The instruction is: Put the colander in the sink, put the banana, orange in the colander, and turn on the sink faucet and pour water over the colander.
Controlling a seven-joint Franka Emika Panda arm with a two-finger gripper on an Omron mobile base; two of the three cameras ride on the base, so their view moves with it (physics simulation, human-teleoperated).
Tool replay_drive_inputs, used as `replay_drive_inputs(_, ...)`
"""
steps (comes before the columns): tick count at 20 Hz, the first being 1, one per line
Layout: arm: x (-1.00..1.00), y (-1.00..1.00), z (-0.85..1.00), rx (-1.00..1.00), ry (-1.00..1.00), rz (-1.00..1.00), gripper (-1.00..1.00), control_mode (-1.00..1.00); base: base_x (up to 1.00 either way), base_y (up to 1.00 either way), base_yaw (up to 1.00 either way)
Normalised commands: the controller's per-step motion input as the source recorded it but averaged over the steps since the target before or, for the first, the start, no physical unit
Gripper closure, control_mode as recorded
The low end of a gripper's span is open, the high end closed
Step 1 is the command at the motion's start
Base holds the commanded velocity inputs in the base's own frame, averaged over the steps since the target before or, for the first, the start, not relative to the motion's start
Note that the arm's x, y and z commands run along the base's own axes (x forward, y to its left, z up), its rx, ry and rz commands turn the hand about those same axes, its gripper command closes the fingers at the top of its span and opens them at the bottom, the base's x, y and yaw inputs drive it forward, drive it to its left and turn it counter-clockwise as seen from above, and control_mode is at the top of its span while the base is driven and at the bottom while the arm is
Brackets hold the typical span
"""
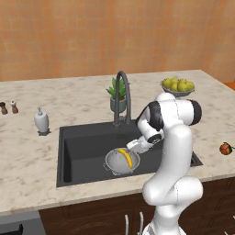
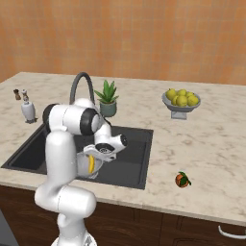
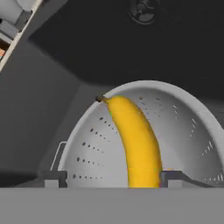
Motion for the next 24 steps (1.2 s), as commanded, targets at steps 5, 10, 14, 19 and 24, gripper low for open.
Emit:
replay_drive_inputs(5, -0.09, -0.02, 0.84, 0.0, -0.11, 0.0, -1.0, -1.0, 0.0, 0.0, 0.0)
replay_drive_inputs(10, -0.19, -0.61, 1.0, -0.04, -0.02, 0.0, -1.0, -1.0, 0.0, 0.0, 0.0)
replay_drive_inputs(14, -0.37, -0.92, 0.89, -0.16, 0.0, 0.0, -1.0, -1.0, 0.0, 0.0, 0.0)
replay_drive_inputs(19, -0.53, -1.0, 0.82, -0.19, 0.01, -0.03, -1.0, -1.0, 0.0, 0.0, 0.0)
replay_drive_inputs(24, -0.66, -1.0, 0.51, -0.2, 0.09, -0.11, -1.0, -1.0, 0.0, 0.0, 0.0)
